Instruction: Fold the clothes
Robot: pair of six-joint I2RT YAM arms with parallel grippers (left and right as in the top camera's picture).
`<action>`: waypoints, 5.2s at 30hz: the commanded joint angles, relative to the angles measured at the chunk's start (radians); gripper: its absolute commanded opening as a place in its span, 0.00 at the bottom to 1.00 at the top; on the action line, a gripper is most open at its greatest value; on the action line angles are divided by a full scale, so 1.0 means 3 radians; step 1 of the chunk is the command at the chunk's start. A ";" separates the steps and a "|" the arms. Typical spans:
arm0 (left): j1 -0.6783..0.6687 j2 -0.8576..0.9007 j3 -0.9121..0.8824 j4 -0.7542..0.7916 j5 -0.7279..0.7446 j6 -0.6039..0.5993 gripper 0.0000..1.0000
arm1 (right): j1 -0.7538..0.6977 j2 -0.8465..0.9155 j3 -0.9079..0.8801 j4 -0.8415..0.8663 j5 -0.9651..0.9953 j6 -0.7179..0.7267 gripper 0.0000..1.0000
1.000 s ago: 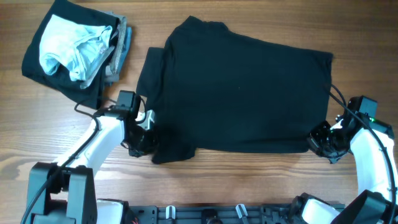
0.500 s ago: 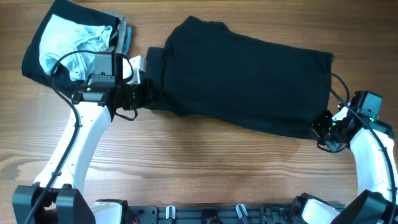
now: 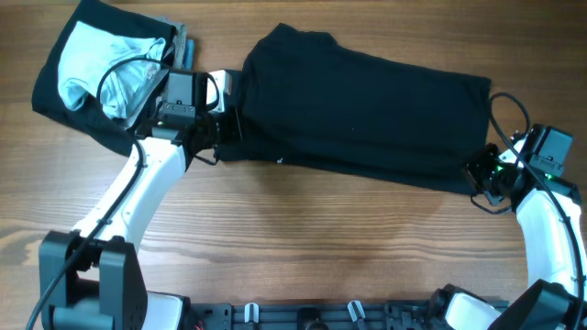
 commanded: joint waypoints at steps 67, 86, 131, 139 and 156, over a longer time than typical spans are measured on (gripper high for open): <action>-0.0627 0.1237 0.0228 0.0423 -0.0028 -0.0305 0.04 | -0.0006 0.0278 -0.0019 -0.0336 -0.0245 -0.0689 0.67; -0.0532 0.1306 0.1150 -0.0935 -0.0278 0.0061 0.04 | -0.0006 0.0278 -0.0019 -0.0289 -0.0231 -0.0692 0.67; 0.0033 0.1237 0.0557 -0.0526 -0.0548 -0.0090 0.25 | 0.0000 0.0278 -0.0076 -0.0440 -0.0301 -0.0867 0.60; 0.0464 0.1420 0.0481 -0.0874 -0.1054 -0.0154 0.04 | 0.0907 0.0282 -0.0109 -0.0046 -0.0159 -0.0791 0.55; 0.0603 0.1177 0.0482 -0.0916 -0.0902 -0.0139 0.18 | 0.0993 0.0865 0.0051 0.1143 -0.0009 -0.0267 0.56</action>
